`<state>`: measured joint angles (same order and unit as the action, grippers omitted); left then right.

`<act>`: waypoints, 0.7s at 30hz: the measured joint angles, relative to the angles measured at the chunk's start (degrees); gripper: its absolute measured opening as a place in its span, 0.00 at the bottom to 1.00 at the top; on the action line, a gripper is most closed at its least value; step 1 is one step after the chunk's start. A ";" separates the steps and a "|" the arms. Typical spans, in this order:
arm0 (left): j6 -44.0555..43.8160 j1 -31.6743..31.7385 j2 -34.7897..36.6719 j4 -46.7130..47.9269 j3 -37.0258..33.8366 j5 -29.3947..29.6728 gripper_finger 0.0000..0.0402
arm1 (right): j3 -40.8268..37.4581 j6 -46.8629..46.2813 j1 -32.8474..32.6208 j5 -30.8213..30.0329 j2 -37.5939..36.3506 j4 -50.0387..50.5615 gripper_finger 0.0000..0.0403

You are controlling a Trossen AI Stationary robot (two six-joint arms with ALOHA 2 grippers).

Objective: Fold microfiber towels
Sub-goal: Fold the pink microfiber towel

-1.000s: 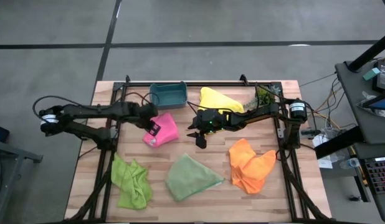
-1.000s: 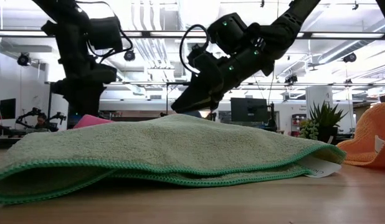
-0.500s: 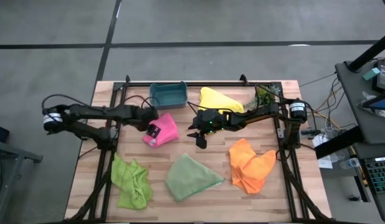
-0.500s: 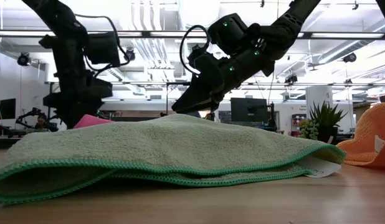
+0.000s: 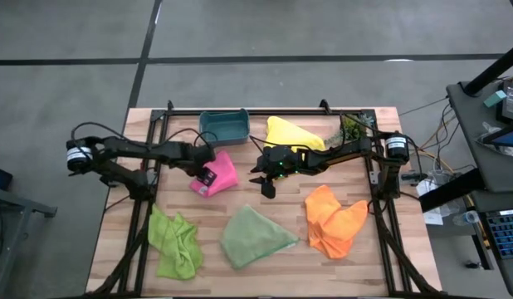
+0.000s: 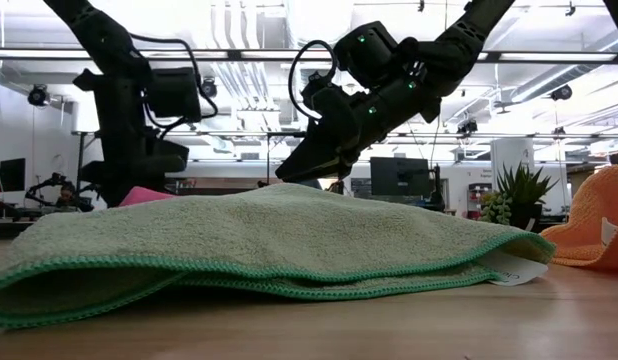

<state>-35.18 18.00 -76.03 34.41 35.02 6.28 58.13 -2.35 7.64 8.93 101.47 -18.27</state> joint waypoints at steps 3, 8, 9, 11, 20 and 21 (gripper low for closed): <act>1.44 0.00 0.61 -0.02 0.48 -0.01 0.29 | 0.00 0.00 -0.01 0.00 0.00 0.01 0.41; 4.03 -0.02 1.32 0.13 1.50 -0.44 0.14 | 0.00 0.02 0.00 -0.03 0.00 -0.02 0.41; 4.36 -0.02 1.48 0.07 1.84 -0.46 0.10 | 0.00 0.02 0.00 -0.03 0.00 -0.02 0.41; 4.82 0.00 1.93 0.11 2.47 -0.46 0.03 | 0.00 0.02 -0.01 -0.03 0.00 -0.02 0.41; 14.49 0.00 4.93 1.03 7.54 3.40 0.00 | 0.00 0.02 -0.02 -0.03 0.00 0.00 0.41; 16.73 -0.01 5.04 1.01 8.19 4.41 0.00 | 0.00 0.02 -0.01 -0.03 0.00 0.01 0.41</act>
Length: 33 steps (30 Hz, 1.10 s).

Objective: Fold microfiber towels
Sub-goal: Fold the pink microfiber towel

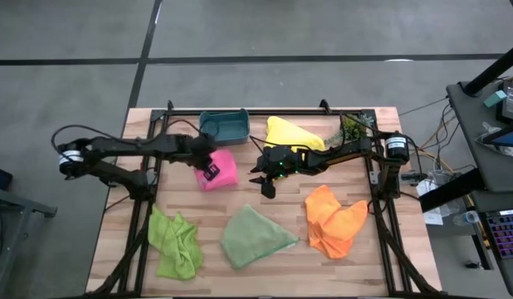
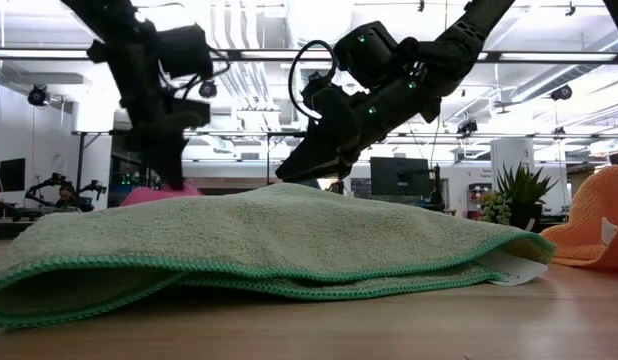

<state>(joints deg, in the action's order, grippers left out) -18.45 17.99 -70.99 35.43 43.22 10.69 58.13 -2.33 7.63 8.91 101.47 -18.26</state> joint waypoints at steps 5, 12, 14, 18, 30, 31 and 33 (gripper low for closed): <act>8.24 0.04 -0.06 0.10 1.49 3.36 0.00 | 0.00 0.00 0.00 -0.02 0.00 -0.02 0.41; 5.64 0.04 -0.10 4.73 1.47 3.31 0.00 | -0.02 -0.02 0.01 -0.02 0.00 0.00 0.41; 3.36 0.10 -0.10 5.54 1.43 3.33 0.00 | -0.02 0.00 0.01 -0.02 0.00 -0.02 0.41; -0.06 0.19 -0.10 5.74 1.42 3.43 0.04 | -0.02 -0.01 0.00 -0.02 0.00 -0.03 0.41; 0.62 0.42 -0.10 13.32 4.77 4.56 0.37 | -0.02 -0.03 0.00 0.00 0.00 -0.02 0.41; 0.60 0.37 0.00 15.32 5.59 2.02 0.39 | -0.02 -0.04 -0.01 0.00 0.00 -0.02 0.41; 0.60 -0.20 0.63 17.47 6.38 -5.76 0.40 | -0.02 -0.04 0.00 0.00 0.00 -0.01 0.41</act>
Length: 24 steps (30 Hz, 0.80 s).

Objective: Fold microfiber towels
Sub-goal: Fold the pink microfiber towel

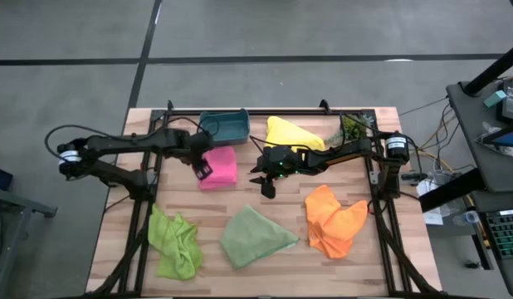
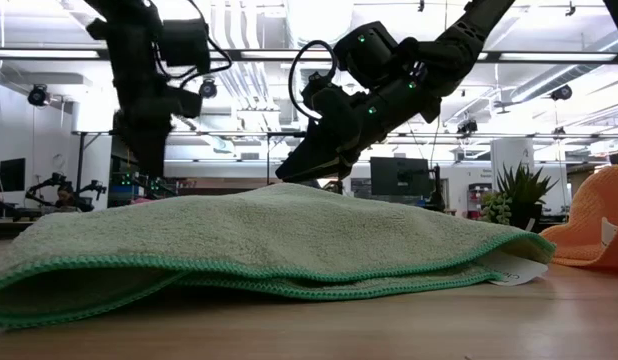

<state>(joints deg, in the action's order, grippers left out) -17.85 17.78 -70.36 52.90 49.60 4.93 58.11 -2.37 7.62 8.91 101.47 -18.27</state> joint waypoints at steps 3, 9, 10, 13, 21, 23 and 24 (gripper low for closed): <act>-2.06 -2.08 0.71 0.01 -0.97 -7.60 0.41 | -0.07 0.00 0.01 0.02 0.00 0.08 0.41; -8.50 -3.87 0.58 -2.81 -5.33 -6.53 0.41 | -0.07 -0.04 -0.01 0.02 0.00 0.44 0.41; -8.79 -3.87 0.37 -3.76 -6.07 -5.11 0.41 | -0.07 -0.07 0.01 0.04 0.00 0.44 0.41; -8.81 -3.81 0.15 -7.51 -7.95 -3.29 0.41 | -0.07 -0.06 -0.01 0.03 0.00 0.48 0.41; -8.83 -3.92 -0.01 -10.95 -9.02 -4.61 0.41 | -0.07 -0.13 0.00 0.04 0.00 0.46 0.41; -8.87 -3.92 -0.01 -10.94 -9.33 -4.75 0.40 | -0.07 -0.06 0.00 0.04 0.00 0.46 0.41; -9.03 -3.92 -0.01 -11.25 -9.62 -4.88 0.40 | -0.07 -0.04 -0.01 0.04 0.00 0.46 0.41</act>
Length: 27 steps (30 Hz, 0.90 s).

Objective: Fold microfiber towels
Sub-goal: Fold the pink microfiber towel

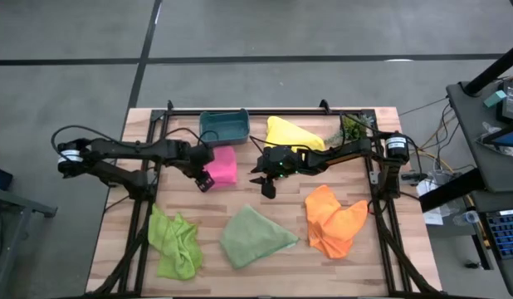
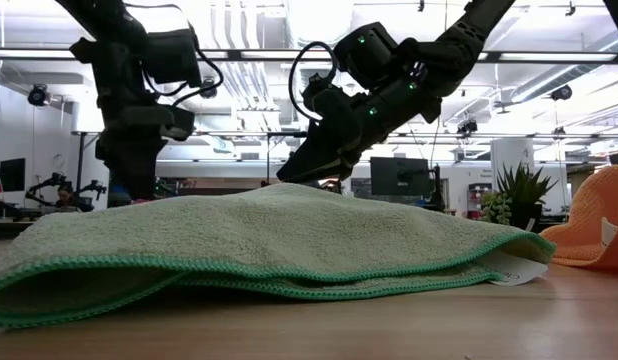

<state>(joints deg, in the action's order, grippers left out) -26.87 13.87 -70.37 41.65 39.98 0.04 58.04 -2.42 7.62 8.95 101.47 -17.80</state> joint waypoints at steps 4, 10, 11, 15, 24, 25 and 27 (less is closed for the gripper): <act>0.18 -0.04 -0.48 -3.49 -1.93 -0.03 0.33 | 0.00 0.02 0.00 0.00 0.00 0.04 0.41; 2.05 -0.11 0.07 -3.91 -2.16 -1.70 0.13 | 0.00 0.04 0.01 0.00 0.00 0.46 0.41; 2.63 -0.11 0.43 -3.72 -1.89 -2.76 0.09 | 0.00 0.04 0.02 -0.02 0.00 0.44 0.41; 3.31 -0.56 1.91 -3.62 -1.61 -6.99 0.02 | 0.00 0.05 0.01 -0.02 0.00 0.46 0.41; 3.24 -2.43 3.52 -1.28 -2.95 -7.11 0.00 | 0.00 0.07 0.01 -0.02 0.00 0.46 0.41; 3.21 -2.41 3.17 -1.63 -3.29 -6.99 0.00 | 0.00 0.07 0.01 -0.02 0.00 0.44 0.41; 3.21 -2.40 2.14 -1.58 -3.85 -7.06 0.01 | 0.00 0.07 0.00 -0.03 0.00 0.44 0.41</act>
<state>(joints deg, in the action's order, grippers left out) -23.66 11.46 -68.23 40.07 36.12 -7.01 58.04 -2.35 7.62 8.92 101.47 -17.37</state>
